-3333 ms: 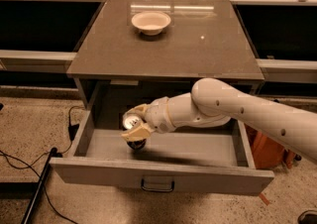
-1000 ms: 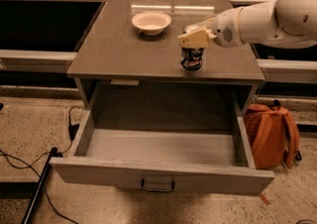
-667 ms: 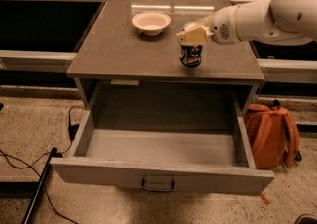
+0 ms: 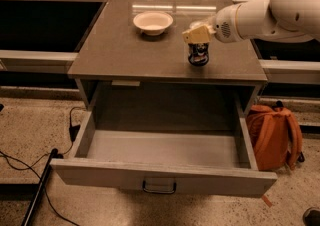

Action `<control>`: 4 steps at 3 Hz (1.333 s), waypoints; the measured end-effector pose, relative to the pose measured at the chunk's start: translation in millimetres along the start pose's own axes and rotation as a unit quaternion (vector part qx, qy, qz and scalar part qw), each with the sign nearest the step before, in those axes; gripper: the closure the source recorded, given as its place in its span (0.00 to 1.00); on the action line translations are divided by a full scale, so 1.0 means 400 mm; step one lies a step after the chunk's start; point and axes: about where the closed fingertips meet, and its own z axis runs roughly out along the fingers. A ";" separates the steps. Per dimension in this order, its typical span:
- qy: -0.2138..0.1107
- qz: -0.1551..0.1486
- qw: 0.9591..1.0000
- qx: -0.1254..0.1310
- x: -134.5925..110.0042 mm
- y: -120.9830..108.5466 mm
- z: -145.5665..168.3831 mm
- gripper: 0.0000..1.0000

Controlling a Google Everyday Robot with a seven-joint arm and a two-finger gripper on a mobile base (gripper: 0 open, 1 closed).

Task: Pick pepsi can from top drawer and place on counter

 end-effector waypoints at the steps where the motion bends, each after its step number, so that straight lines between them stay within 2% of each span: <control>1: 0.017 0.004 1.000 0.022 0.018 -0.019 0.000 0.52; 3: 0.017 0.004 1.000 0.022 0.018 -0.019 0.000 0.06; 4: 0.017 0.004 1.000 0.022 0.018 -0.019 0.001 0.00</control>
Offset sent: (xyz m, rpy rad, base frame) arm 0.0031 -0.0066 -0.0053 -0.0294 0.0111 -0.0373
